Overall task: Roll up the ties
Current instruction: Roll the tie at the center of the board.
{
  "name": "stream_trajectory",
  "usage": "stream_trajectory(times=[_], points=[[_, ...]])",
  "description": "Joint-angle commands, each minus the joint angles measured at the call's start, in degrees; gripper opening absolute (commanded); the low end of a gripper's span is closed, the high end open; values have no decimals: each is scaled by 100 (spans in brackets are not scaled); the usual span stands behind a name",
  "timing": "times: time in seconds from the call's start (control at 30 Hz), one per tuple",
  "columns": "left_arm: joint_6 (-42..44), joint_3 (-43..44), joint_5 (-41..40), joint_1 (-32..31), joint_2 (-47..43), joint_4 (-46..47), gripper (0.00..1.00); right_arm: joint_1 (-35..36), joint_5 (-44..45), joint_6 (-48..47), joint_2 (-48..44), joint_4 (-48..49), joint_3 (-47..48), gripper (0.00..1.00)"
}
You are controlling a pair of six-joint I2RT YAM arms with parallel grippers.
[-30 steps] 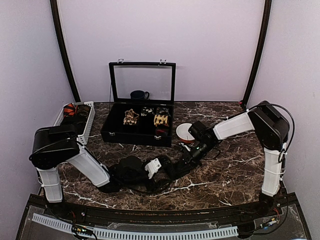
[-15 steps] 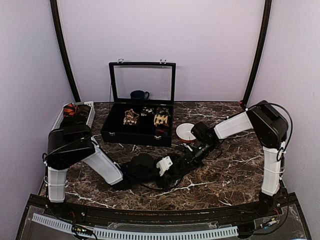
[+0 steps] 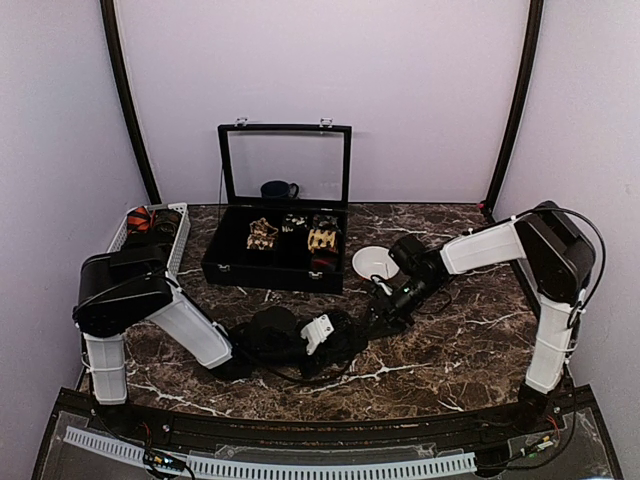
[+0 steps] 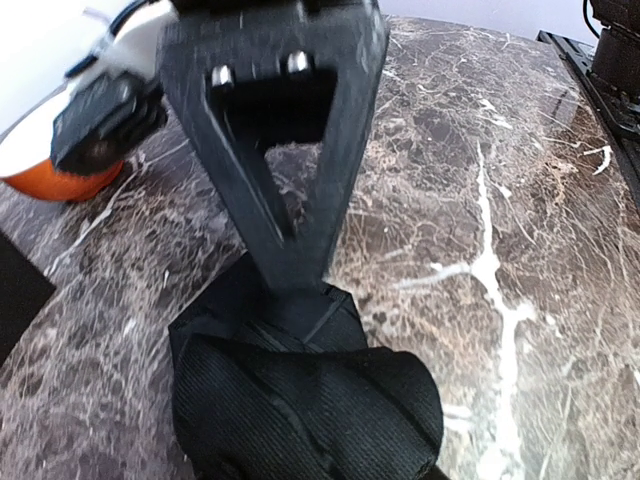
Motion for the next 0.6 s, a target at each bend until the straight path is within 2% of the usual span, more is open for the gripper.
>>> stream_trajectory(times=[0.0, 0.13, 0.33, 0.43, 0.57], points=[[-243, -294, 64, 27, -349, -688, 35, 117, 117, 301, -435, 330, -60, 43], [-351, -204, 94, 27, -354, -910, 35, 387, 55, 418, -400, 308, 214, 49], [-387, 8, 73, 21, -262, -1199, 36, 650, 37, 421, -102, 213, 561, 49], [-414, 42, 90, 26, -246, -1241, 36, 685, 107, 274, 19, 96, 564, 42], [-459, 86, 50, 27, -227, -1262, 38, 690, 172, -39, 219, -71, 570, 25]])
